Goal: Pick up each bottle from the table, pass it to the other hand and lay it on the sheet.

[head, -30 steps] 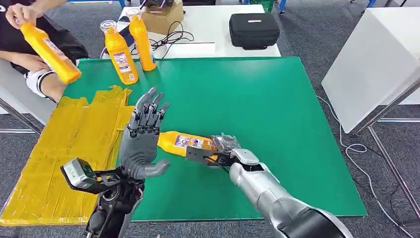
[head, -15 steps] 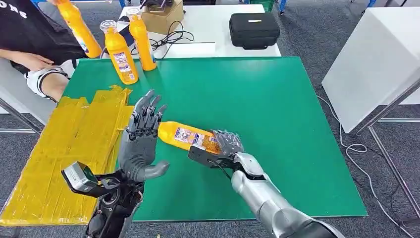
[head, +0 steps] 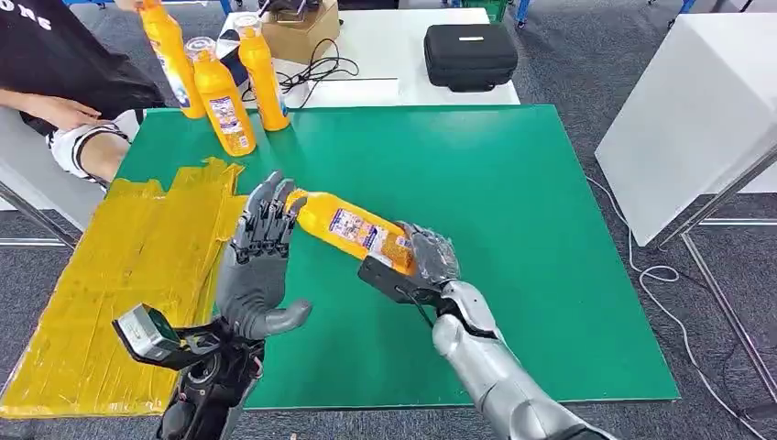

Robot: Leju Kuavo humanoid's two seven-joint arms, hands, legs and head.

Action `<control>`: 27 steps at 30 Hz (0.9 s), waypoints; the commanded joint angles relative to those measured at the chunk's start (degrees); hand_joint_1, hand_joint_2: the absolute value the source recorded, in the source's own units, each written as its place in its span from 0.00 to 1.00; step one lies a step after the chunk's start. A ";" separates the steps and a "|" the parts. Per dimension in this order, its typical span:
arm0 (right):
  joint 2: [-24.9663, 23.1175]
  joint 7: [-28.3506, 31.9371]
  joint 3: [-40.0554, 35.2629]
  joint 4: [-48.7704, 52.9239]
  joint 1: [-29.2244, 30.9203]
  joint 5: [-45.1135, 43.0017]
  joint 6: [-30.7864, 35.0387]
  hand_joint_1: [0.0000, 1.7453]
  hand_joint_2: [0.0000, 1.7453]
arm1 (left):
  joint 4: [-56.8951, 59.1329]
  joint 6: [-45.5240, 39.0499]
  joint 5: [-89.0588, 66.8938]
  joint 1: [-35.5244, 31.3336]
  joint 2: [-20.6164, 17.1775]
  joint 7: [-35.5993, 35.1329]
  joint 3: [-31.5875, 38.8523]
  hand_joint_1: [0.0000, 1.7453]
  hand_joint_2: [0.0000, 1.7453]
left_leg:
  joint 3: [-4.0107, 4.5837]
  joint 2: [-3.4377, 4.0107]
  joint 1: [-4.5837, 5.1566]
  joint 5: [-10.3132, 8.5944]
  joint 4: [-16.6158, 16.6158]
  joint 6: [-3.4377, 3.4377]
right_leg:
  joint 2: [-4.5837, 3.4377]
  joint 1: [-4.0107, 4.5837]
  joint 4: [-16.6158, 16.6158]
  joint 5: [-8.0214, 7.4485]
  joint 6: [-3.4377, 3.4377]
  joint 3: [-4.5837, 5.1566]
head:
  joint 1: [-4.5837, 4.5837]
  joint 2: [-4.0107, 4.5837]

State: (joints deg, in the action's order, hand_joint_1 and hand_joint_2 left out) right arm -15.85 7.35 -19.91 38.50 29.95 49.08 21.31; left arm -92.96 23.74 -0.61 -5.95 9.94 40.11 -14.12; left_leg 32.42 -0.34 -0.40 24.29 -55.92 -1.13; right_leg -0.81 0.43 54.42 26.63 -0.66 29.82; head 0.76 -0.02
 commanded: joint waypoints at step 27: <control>5.77 21.54 -11.66 29.29 -16.40 -11.12 14.88 1.00 1.00 | 0.83 -4.85 2.07 3.11 -4.07 -0.11 -0.93 0.00 1.00 | -0.24 -0.05 -0.01 0.11 0.08 0.02 | 0.16 0.01 -0.12 0.11 -0.08 -0.29 | 0.02 0.00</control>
State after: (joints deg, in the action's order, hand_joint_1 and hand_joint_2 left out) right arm -12.68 28.43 -27.56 68.33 12.29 37.70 36.17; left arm -95.73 18.58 1.31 -1.05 7.87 40.04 -13.07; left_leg 32.46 -0.33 -0.40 24.32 -55.91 -1.12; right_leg -0.81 0.44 54.42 26.64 -0.64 29.87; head 0.79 -0.02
